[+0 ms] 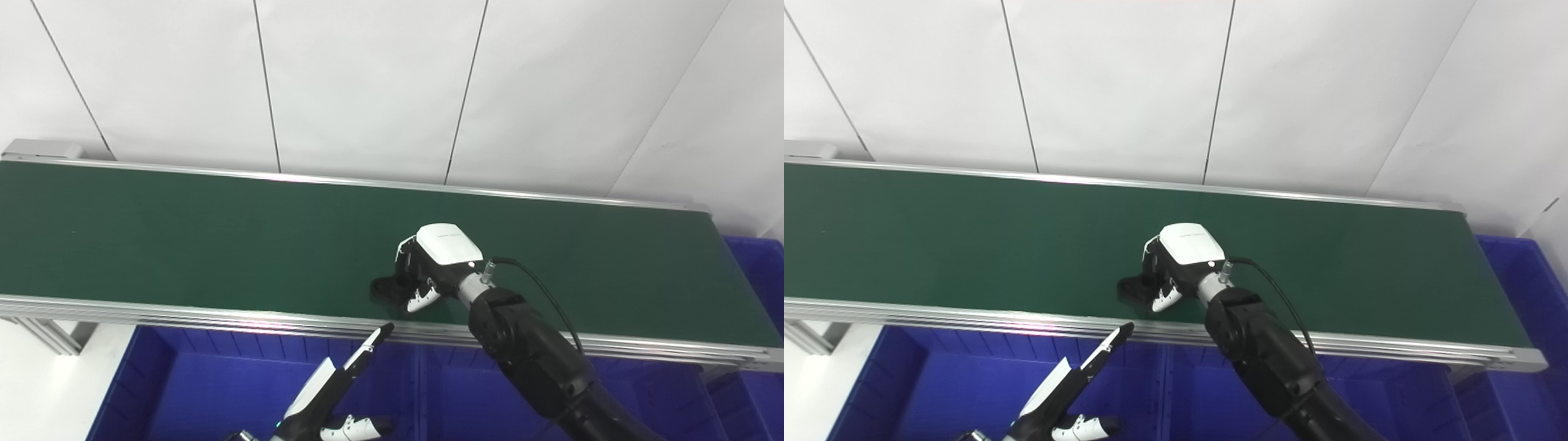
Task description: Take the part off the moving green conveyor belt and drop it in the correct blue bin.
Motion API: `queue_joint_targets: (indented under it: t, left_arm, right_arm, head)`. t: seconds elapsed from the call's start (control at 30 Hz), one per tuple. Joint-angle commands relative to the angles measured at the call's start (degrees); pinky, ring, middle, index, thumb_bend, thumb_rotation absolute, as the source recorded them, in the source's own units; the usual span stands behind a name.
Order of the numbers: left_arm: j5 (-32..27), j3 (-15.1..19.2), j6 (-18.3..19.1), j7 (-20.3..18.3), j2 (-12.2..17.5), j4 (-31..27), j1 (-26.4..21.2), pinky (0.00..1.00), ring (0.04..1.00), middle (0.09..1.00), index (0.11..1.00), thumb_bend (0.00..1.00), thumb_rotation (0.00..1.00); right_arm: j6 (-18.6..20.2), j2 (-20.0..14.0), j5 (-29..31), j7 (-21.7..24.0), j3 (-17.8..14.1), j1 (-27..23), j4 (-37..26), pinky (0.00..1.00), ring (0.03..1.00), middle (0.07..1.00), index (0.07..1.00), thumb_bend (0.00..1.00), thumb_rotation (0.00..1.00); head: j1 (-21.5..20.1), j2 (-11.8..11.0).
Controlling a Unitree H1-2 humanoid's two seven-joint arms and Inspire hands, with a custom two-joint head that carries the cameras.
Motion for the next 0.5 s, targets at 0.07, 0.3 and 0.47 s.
queue_joint_targets:
  t: [0.07, 0.3, 0.47]
  left_arm:
    - [-0.75, 0.16, -0.87, 0.07, -0.74, -0.6, -1.14, 1.0, 1.0, 1.0, 1.0, 0.76, 0.86]
    - [-1.13, 0.09, -0.77, -0.05, -0.91, -0.32, -1.08, 1.0, 1.0, 1.0, 1.0, 0.76, 0.86]
    - [-0.35, 0.01, -0.27, 0.34, -1.2, -0.7, -0.96, 1.0, 1.0, 1.0, 1.0, 0.77, 0.86]
  right_arm:
    - [-3.06, 0.44, 0.83, -0.45, -0.72, 1.14, -4.18, 0.22, 0.287, 0.475, 0.492, 0.52, 0.0]
    - [-0.61, -1.41, 0.84, 1.34, -4.88, 3.79, -16.21, 0.21, 0.28, 0.474, 0.492, 0.53, 0.0]
    - [1.78, -2.9, 1.88, 4.94, -10.13, 8.6, -27.01, 0.2, 0.257, 0.472, 0.491, 0.53, 0.0]
  head:
    - [-0.13, 0.02]
    - [-0.34, 0.12]
    - [-0.26, 0.32]
